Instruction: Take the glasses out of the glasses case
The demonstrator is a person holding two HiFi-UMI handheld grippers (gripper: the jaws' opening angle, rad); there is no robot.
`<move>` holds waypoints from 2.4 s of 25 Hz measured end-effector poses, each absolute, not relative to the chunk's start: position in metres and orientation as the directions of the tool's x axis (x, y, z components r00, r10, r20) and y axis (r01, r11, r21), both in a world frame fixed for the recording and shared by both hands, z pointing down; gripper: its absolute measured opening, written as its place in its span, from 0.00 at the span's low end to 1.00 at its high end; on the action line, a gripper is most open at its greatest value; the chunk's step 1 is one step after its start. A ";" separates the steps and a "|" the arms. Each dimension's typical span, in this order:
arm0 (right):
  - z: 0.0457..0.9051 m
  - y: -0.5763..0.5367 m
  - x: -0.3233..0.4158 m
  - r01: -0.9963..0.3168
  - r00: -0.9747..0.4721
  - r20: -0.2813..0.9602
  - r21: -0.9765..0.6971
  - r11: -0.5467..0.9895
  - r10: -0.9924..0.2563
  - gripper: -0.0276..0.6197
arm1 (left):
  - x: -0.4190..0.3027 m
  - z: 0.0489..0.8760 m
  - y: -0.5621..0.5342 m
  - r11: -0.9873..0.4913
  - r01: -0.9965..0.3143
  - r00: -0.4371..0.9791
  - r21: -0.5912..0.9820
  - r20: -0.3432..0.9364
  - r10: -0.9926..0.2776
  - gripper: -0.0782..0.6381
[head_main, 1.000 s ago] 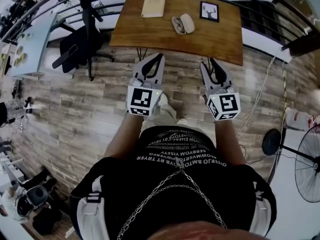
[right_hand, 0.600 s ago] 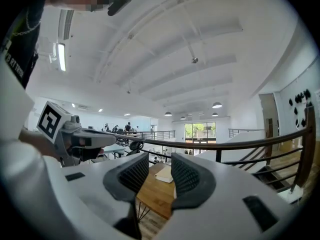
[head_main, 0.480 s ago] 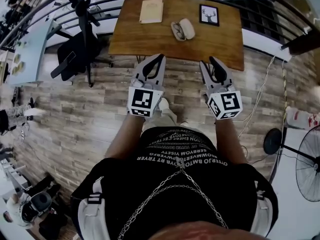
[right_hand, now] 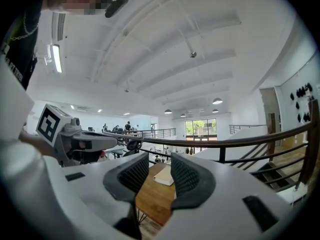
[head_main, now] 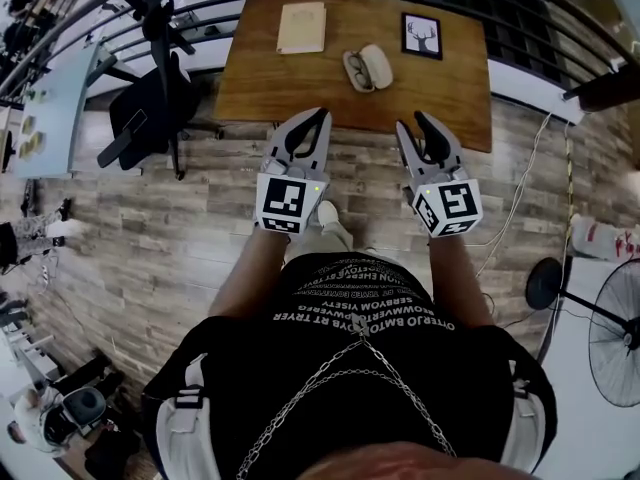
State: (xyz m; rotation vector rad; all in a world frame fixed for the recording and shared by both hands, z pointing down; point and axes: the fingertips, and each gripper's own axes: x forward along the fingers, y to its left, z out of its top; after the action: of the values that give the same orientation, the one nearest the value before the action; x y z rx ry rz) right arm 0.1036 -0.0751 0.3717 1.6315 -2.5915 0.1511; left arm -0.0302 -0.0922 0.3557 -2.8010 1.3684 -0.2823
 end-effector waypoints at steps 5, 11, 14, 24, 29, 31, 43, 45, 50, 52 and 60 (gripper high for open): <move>0.372 -0.099 0.100 -0.905 -0.426 0.115 -0.048 0.423 -0.897 0.24 | -0.031 0.356 -0.116 -0.629 -0.772 0.613 -0.089 0.157 -0.775 0.15; 0.371 -0.125 0.095 -0.909 -0.418 0.115 -0.049 0.415 -0.901 0.24 | -0.026 0.357 -0.142 -0.655 -0.750 0.638 -0.091 0.161 -0.753 0.15; 0.371 -0.134 0.094 -0.913 -0.408 0.115 -0.049 0.405 -0.906 0.24 | -0.026 0.356 -0.153 -0.664 -0.743 0.648 -0.090 0.156 -0.746 0.15; 0.365 -0.174 0.074 -0.920 -0.391 0.124 -0.026 0.391 -0.912 0.24 | -0.044 0.354 -0.196 -0.675 -0.734 0.664 -0.074 0.133 -0.736 0.15; 0.353 -0.191 0.064 -0.919 -0.390 0.118 0.005 0.393 -0.913 0.24 | -0.055 0.343 -0.212 -0.671 -0.739 0.663 -0.067 0.107 -0.741 0.15; 0.349 -0.197 0.059 -0.919 -0.388 0.115 0.020 0.393 -0.914 0.24 | -0.061 0.341 -0.218 -0.668 -0.741 0.662 -0.061 0.097 -0.743 0.15; 0.357 -0.201 0.055 -0.930 -0.359 0.145 0.032 0.367 -0.922 0.24 | -0.069 0.352 -0.227 -0.680 -0.732 0.673 -0.048 0.111 -0.732 0.15; 0.360 -0.201 0.057 -0.931 -0.356 0.150 0.025 0.364 -0.922 0.24 | -0.069 0.354 -0.228 -0.679 -0.732 0.671 -0.046 0.119 -0.732 0.15; 0.365 -0.209 0.057 -0.926 -0.371 0.156 0.011 0.377 -0.915 0.24 | -0.068 0.358 -0.233 -0.672 -0.739 0.662 -0.051 0.131 -0.738 0.15; 0.366 -0.214 0.058 -0.923 -0.379 0.155 0.007 0.385 -0.912 0.24 | -0.067 0.359 -0.237 -0.665 -0.745 0.655 -0.053 0.137 -0.743 0.15; 0.377 -0.243 0.070 -0.909 -0.416 0.158 -0.040 0.415 -0.896 0.24 | -0.057 0.371 -0.260 -0.647 -0.761 0.631 -0.049 0.172 -0.756 0.15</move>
State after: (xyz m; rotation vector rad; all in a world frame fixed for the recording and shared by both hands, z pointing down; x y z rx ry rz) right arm 0.0703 -0.2425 0.3772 1.6311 -2.5469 0.1804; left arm -0.0570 -0.2599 0.3715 -2.8631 1.3319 -0.2812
